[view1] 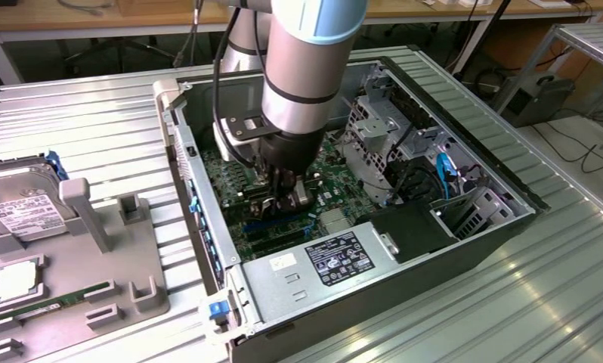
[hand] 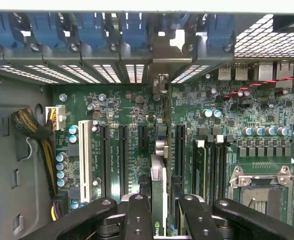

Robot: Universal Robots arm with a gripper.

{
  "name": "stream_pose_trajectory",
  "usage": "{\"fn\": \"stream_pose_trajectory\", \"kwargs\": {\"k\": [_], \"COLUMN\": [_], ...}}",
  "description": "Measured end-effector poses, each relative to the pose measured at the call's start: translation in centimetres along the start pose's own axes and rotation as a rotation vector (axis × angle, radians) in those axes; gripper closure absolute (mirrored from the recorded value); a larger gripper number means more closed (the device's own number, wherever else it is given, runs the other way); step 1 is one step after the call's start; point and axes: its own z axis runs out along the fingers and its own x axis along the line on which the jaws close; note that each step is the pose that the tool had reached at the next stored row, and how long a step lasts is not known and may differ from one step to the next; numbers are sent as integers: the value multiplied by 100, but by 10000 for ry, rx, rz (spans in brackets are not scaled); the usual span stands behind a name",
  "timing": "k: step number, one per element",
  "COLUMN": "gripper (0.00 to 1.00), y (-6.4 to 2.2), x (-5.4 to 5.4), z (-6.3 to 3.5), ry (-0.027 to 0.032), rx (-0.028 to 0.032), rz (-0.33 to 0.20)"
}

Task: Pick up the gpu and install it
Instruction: 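Insert the gpu into the slot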

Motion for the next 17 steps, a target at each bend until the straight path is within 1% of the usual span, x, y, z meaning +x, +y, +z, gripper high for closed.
{"fn": "stream_pose_trajectory", "kwargs": {"k": [6, 17], "gripper": [74, 74], "y": [2, 1], "x": [2, 3], "z": [49, 51], "ry": [2, 0], "rx": [-2, 0], "rz": [1, 0]}}
